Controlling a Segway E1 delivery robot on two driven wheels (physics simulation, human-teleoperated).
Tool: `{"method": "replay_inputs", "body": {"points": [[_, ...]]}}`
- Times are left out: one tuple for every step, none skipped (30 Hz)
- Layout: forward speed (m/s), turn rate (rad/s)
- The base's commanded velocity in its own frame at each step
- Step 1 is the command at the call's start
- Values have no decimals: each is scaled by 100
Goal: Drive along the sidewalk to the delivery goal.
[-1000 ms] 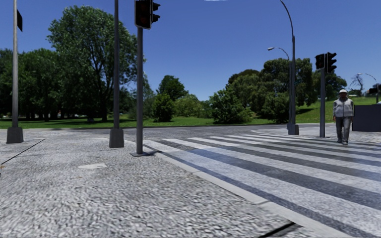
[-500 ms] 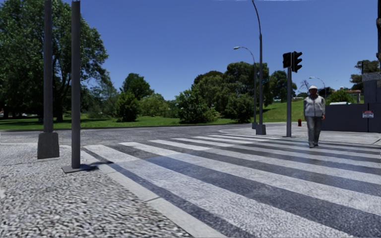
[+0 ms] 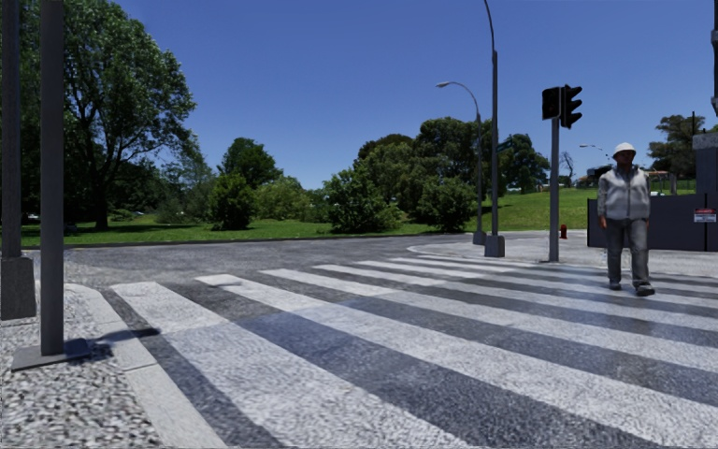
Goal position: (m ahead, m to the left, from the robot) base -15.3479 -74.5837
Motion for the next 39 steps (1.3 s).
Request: {"method": "replay_inputs", "body": {"points": [[156, 0], [156, 0], [156, 0], [156, 0], [156, 0], [156, 0], [156, 0], [156, 0], [156, 0], [156, 0], [156, 0], [156, 0], [155, 0], [152, 0], [146, 0], [140, -1], [140, -1], [134, -4], [132, -6], [132, -10], [132, -10], [132, -16], [132, -22], [132, -24], [132, -24], [131, -25], [131, -28], [131, -32], [131, -37], [131, -37], [131, -40], [131, -41], [131, -41], [131, -41], [131, -42], [131, -42], [131, -44], [131, -44], [131, -45]]}}
